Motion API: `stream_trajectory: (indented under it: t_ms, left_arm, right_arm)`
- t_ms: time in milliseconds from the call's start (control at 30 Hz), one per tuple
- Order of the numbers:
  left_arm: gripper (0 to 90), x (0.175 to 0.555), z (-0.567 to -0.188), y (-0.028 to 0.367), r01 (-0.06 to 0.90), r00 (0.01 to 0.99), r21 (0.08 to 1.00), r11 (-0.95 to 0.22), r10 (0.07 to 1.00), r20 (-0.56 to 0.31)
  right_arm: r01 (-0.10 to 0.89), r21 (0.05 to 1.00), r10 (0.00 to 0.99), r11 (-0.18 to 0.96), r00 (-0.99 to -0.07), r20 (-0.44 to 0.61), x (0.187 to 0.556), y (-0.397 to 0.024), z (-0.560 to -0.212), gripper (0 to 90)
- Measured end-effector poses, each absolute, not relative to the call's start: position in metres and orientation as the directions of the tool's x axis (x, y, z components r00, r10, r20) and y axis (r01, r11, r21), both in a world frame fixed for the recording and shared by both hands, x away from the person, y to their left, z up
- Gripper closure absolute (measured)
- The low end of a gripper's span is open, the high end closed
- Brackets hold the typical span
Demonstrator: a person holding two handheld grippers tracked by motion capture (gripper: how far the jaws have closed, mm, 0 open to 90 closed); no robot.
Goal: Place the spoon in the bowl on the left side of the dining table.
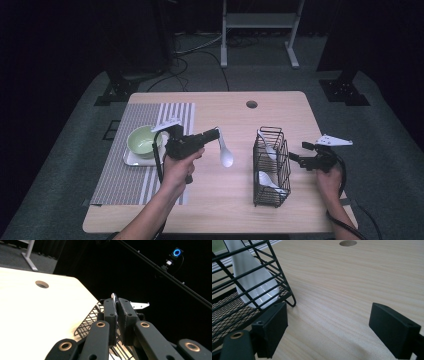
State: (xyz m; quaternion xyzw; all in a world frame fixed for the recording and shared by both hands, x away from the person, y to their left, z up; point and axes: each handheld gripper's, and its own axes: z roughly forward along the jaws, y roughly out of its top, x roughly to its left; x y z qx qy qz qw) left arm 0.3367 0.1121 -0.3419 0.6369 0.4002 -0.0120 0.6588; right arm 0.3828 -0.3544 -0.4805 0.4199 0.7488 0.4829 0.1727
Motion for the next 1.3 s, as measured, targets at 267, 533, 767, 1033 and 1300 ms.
stream_trajectory:
  t_ms: [267, 533, 767, 1033, 1300]
  left_arm:
    - [85.7, 0.335, -0.345, 0.123, 0.546, 0.661, 0.809, 0.216, 0.483, -0.575]
    - [85.7, 0.336, -0.343, 0.135, 0.539, 0.646, 0.807, 0.241, 0.496, -0.580]
    - [85.7, 0.338, -0.344, 0.150, 0.535, 0.624, 0.802, 0.267, 0.515, -0.588]
    - [85.7, 0.339, -0.345, 0.168, 0.524, 0.595, 0.799, 0.296, 0.543, -0.592]
    - [85.7, 0.338, -0.344, 0.187, 0.510, 0.567, 0.789, 0.342, 0.557, -0.607]
  right_arm:
    - [0.466, 0.866, 0.799, 0.181, -0.584, 0.147, 0.383, -0.354, -0.481, 14.2]
    - [0.466, 0.866, 0.798, 0.183, -0.585, 0.146, 0.383, -0.354, -0.481, 14.2]
    - [0.467, 0.865, 0.799, 0.182, -0.583, 0.147, 0.384, -0.354, -0.481, 14.3]
    - [0.470, 0.864, 0.800, 0.182, -0.582, 0.148, 0.384, -0.354, -0.481, 14.2]
    - [0.471, 0.863, 0.801, 0.182, -0.580, 0.148, 0.384, -0.355, -0.481, 14.3]
